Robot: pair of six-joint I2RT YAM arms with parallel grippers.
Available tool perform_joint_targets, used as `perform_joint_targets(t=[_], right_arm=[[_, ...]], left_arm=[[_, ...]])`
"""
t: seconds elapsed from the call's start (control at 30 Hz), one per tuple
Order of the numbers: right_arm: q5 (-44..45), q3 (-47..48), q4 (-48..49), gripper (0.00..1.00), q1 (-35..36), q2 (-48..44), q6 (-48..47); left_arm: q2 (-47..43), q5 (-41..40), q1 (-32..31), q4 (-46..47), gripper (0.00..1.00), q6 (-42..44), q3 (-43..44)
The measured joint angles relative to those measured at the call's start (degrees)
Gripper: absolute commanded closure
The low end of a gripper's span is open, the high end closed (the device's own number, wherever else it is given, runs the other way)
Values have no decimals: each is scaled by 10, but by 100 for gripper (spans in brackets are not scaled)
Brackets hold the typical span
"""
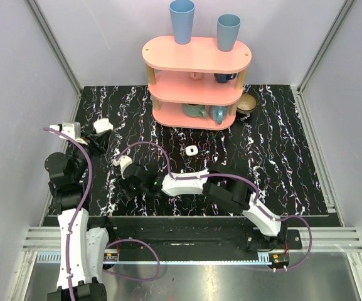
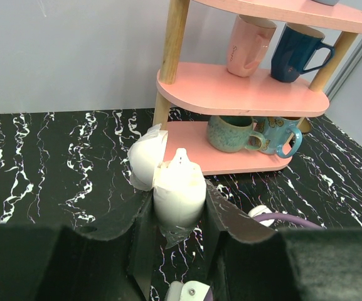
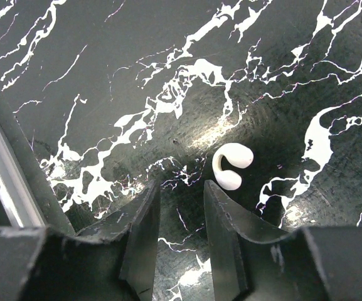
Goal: Insert the wireless bluetooth earbuds into the charging case
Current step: Pick up the left earbud from the center of the board.
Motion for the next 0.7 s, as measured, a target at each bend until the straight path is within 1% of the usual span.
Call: perform_joint_targets(t=[0.7], right_arm=[[-8, 9, -2, 58, 0, 0, -9]], left_arm=[[0, 5, 0, 0, 100, -2, 0]])
